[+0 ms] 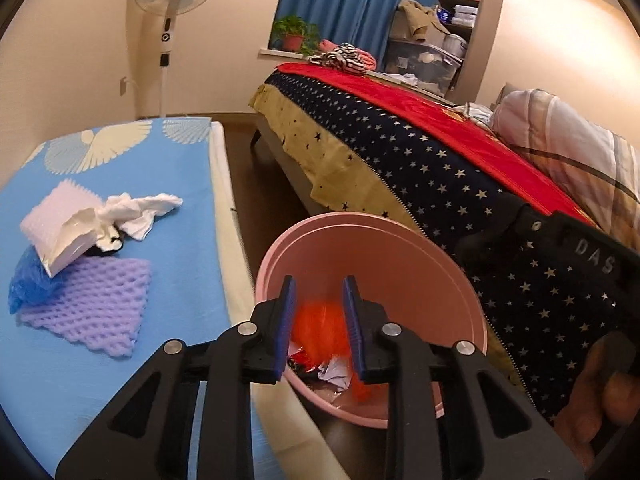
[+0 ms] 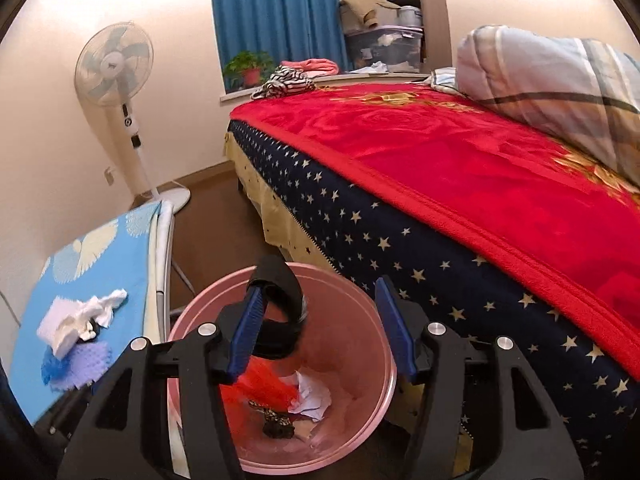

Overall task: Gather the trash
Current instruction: 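Open both tools over the pink bin to drop the orange bag and black strap, then move both tools back to the trash pile on the mattress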

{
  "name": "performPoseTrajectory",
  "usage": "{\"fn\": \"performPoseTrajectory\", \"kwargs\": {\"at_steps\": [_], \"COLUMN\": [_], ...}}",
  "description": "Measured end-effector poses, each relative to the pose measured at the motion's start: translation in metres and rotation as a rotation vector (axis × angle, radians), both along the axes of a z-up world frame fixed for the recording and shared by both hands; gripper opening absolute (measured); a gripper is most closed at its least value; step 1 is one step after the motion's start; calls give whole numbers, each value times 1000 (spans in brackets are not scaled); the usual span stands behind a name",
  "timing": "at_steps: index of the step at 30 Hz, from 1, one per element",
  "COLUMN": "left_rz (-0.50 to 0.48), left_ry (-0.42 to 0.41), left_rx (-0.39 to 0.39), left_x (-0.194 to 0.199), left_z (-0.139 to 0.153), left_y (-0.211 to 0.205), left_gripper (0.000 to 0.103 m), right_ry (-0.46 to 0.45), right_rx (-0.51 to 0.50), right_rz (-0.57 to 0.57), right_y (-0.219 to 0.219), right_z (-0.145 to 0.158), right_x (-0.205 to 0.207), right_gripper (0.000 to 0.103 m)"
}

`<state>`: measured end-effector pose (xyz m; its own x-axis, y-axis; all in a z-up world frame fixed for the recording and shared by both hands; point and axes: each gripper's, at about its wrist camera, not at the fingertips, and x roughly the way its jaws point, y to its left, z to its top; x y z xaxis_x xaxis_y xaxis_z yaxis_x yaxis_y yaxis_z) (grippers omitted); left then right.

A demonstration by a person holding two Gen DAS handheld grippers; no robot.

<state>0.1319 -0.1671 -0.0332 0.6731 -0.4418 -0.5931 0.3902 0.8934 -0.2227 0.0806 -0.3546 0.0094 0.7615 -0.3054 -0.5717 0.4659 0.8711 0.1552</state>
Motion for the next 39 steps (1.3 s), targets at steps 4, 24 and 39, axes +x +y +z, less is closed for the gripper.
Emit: {"fn": "performPoseTrajectory", "kwargs": {"at_steps": [4,24,39], "left_rz": [13,103,111], "left_ry": [-19,-81,-73], "left_rx": [2,-8,-20], "left_x": [-5,-38,-36], "left_z": [7,43,40], "left_y": [9,72,74], "left_gripper": [25,25,25], "right_ry": [-8,90,117], "right_rx": [7,79,62], "right_rz": [18,118,122], "right_y": [5,15,22], "right_z": [2,-1,-4], "right_x": [-3,-3,3], "right_gripper": [57,5,39]}}
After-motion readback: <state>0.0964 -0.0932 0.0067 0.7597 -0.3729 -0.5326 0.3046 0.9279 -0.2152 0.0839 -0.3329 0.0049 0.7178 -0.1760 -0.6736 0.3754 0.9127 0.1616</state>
